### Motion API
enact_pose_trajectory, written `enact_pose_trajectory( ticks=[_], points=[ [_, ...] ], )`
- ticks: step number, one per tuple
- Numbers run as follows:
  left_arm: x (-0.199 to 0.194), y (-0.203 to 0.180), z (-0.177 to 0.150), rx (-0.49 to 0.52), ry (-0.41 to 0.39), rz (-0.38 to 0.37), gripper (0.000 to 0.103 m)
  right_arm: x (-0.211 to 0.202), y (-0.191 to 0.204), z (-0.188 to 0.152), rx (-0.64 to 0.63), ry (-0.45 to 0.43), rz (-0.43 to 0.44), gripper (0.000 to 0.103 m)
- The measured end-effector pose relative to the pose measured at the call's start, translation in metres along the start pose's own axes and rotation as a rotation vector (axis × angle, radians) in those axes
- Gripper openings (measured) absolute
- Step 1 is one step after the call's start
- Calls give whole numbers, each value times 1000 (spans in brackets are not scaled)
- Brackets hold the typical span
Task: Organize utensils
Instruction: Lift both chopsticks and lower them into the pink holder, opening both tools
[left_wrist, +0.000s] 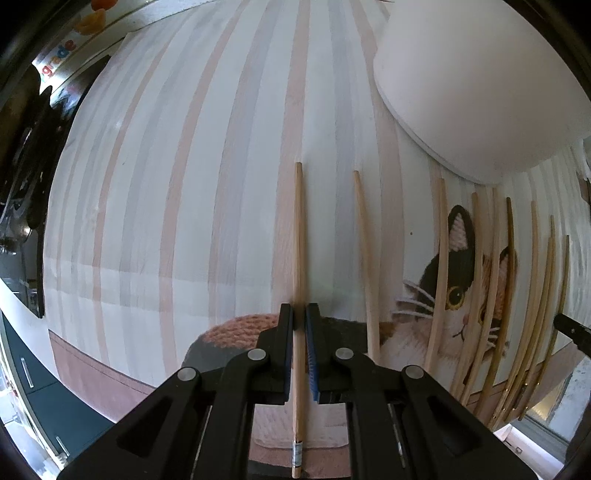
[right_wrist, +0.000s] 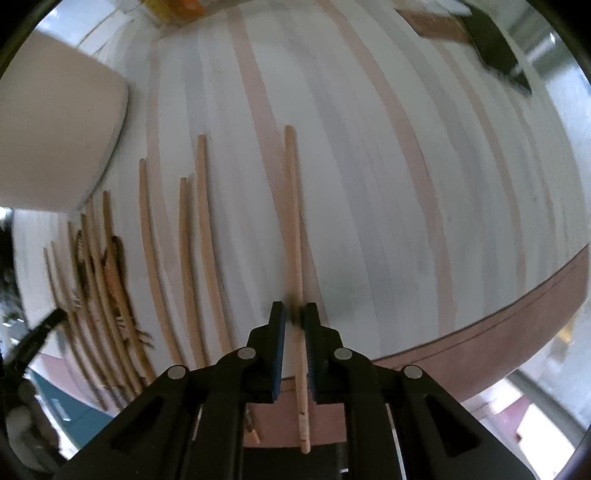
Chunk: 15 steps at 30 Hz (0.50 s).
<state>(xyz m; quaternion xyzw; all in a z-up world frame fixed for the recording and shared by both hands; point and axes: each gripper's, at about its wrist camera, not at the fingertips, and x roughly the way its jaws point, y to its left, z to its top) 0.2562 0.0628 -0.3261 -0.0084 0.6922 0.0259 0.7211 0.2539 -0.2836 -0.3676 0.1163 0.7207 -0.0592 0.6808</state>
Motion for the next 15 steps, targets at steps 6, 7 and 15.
enact_pose_trajectory(
  ticks=[6,7,15],
  points=[
    [-1,-13,1,-39,-51,85,4,2,35,0,-67,-57,-120,7],
    [-7,-12,0,-43,-71,98,4,1,40,-4,-67,-69,-129,7],
    [-82,4,-2,-85,-281,169,4,-40,41,-20,-62,-227,-115,7]
  ],
)
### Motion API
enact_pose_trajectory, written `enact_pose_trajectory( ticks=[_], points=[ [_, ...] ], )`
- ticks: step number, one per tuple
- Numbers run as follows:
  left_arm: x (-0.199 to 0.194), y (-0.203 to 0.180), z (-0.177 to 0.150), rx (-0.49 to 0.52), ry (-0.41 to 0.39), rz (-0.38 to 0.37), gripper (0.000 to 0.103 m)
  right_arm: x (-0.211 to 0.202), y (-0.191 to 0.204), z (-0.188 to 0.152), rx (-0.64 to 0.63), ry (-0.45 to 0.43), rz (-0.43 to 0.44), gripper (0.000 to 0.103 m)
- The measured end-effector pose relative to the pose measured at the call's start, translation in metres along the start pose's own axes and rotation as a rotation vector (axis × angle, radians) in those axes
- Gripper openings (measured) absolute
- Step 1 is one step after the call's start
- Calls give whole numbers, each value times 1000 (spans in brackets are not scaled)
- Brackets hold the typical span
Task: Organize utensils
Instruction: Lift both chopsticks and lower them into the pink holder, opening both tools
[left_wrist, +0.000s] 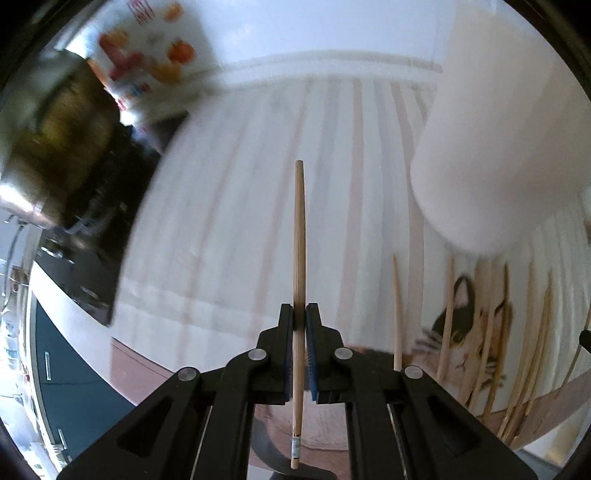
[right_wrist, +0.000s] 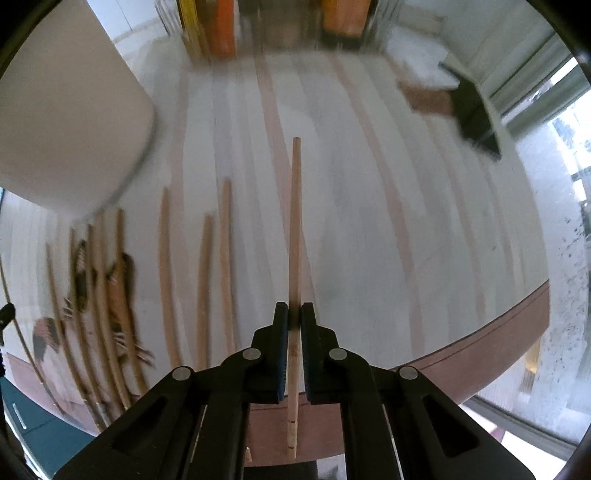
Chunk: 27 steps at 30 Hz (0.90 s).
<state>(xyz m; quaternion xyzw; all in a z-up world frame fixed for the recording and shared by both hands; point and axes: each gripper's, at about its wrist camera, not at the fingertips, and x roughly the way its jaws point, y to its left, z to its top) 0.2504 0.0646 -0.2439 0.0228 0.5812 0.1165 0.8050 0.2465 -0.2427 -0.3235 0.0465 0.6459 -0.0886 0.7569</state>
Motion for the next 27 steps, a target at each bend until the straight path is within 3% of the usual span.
enact_pose_trajectory(
  ticks=[5,10,13,19,23,27],
  points=[
    [-55,19,19,-70,-125,-27,4,-46,-4,7,7,-110,51,7],
    [-115,32,47,-120,-264,-85,4,-103,-13,12,38,-228,156,7],
    [-167,36,69,-139,-374,-138,4,-143,-19,28,54,-300,229,7],
    [-242,31,118,-152,-518,-267,4,-220,-8,77,53,-471,351,7],
    [-252,18,150,-170,-553,-315,4,-252,8,123,47,-560,416,7],
    [-236,-2,182,-185,-523,-367,4,-255,33,164,45,-594,437,7]
  ],
)
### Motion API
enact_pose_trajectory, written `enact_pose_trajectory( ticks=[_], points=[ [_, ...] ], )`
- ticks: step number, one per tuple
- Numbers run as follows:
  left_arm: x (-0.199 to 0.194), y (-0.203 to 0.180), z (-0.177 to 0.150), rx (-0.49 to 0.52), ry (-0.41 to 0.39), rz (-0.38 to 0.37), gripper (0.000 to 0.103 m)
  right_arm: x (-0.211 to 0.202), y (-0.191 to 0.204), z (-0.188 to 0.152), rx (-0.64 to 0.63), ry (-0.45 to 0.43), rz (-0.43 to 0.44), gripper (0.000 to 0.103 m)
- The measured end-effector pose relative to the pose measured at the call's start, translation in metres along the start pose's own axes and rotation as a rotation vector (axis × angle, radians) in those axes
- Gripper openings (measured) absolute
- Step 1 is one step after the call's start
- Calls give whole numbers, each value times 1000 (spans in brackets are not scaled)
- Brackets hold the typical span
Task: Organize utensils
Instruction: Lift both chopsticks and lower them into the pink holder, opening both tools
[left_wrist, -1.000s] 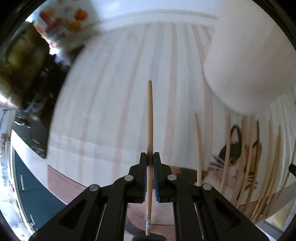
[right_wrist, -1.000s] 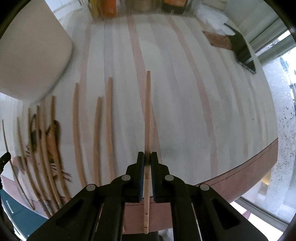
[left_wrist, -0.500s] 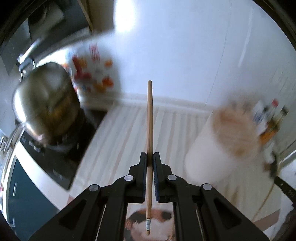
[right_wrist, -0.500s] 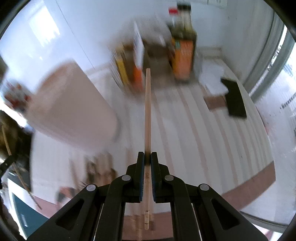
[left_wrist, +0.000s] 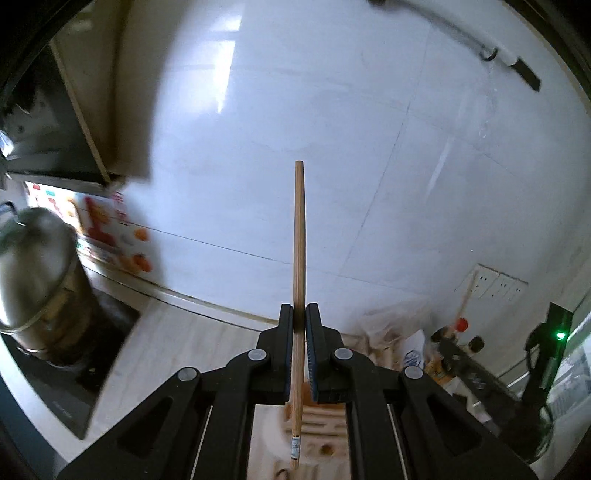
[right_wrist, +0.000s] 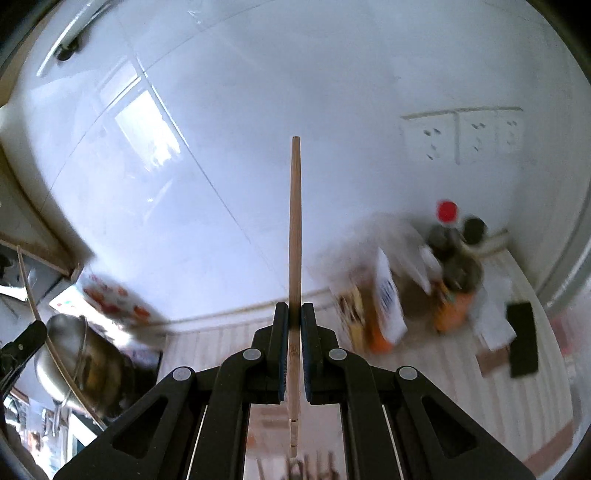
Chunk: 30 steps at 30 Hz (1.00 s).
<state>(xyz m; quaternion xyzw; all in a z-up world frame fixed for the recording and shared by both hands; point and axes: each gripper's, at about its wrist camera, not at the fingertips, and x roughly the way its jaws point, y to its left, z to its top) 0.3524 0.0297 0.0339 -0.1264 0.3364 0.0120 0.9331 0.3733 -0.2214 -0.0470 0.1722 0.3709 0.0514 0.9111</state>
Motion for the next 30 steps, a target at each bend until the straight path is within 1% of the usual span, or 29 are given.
enact_pose_trajectory(
  ticks=[1,5,8,12,15,19,22,25,27,29,30],
  points=[
    [15,-2,3,-15,14,-15,4,7,3,8,6,1,8,7],
    [60,-6,7,-50,43,-35,4,43,6,21,23,-10,17,7],
    [87,-9,2,-50,56,-33,4,66,8,23,29,-7,27,7],
    [112,-12,-6,-35,51,-35,4,87,10,17,3,0,28,7],
    [124,-11,-12,-18,46,-31,4,96,9,9,-9,0,23,7],
    [131,-12,-18,-3,70,-33,4,100,2,0,-6,6,25,7],
    [126,-14,-22,34,91,-35,4,101,4,-6,-24,21,29,7],
    [115,-14,-26,54,130,-51,6,99,5,-11,-33,41,45,7],
    [106,-17,-27,88,148,-51,12,97,8,-14,-42,74,75,7],
    [89,-17,-29,123,145,-19,20,97,7,-17,-47,104,82,8],
    [83,-16,-29,130,139,-8,35,97,7,-18,-49,122,90,9]
  ],
)
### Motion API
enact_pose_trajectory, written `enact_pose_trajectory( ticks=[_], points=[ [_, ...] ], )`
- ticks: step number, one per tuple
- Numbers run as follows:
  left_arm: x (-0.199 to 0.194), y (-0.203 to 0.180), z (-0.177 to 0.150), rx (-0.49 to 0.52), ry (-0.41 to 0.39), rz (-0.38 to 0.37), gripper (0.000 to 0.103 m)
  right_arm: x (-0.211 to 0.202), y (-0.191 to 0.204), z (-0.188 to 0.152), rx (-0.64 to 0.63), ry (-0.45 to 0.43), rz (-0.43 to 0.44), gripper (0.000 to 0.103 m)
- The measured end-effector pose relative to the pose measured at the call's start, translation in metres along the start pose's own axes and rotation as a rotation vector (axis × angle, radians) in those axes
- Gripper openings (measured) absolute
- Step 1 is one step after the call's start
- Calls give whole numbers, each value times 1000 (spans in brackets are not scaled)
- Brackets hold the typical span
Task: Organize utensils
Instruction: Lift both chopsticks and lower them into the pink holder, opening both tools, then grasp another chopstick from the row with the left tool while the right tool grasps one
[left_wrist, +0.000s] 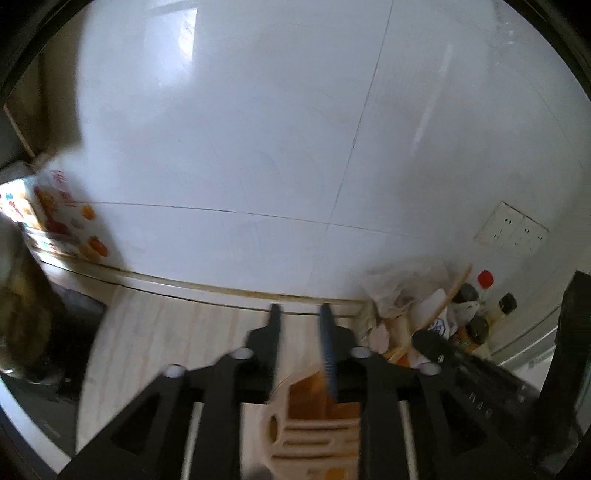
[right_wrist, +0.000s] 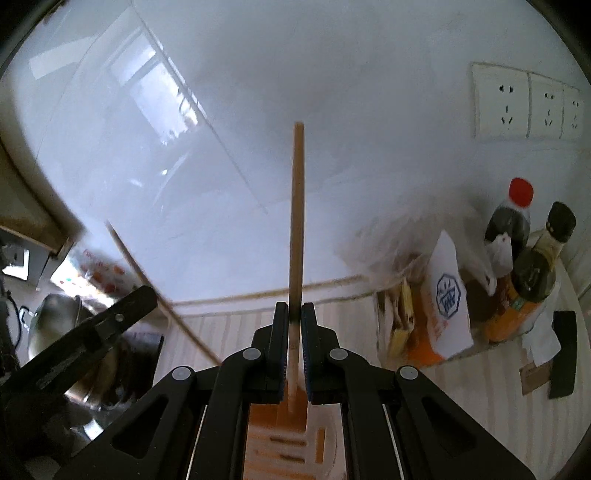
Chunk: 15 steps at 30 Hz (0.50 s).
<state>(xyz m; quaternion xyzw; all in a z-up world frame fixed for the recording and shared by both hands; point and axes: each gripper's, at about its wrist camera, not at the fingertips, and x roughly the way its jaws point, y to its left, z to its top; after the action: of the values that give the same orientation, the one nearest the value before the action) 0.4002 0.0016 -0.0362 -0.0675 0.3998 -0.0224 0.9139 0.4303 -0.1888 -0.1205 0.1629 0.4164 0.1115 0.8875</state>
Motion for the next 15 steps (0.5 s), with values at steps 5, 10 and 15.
enact_pose_trajectory(
  ticks=[5,10,15],
  points=[
    [-43,17,-11,2,-60,73,77,-20,-12,-9,54,-9,10,52],
    [-64,32,-36,18,-64,117,103,-53,-24,-24,109,-46,1,55],
    [-66,49,-66,8,-19,135,103,-89,-28,-45,134,-104,-20,73]
  ],
)
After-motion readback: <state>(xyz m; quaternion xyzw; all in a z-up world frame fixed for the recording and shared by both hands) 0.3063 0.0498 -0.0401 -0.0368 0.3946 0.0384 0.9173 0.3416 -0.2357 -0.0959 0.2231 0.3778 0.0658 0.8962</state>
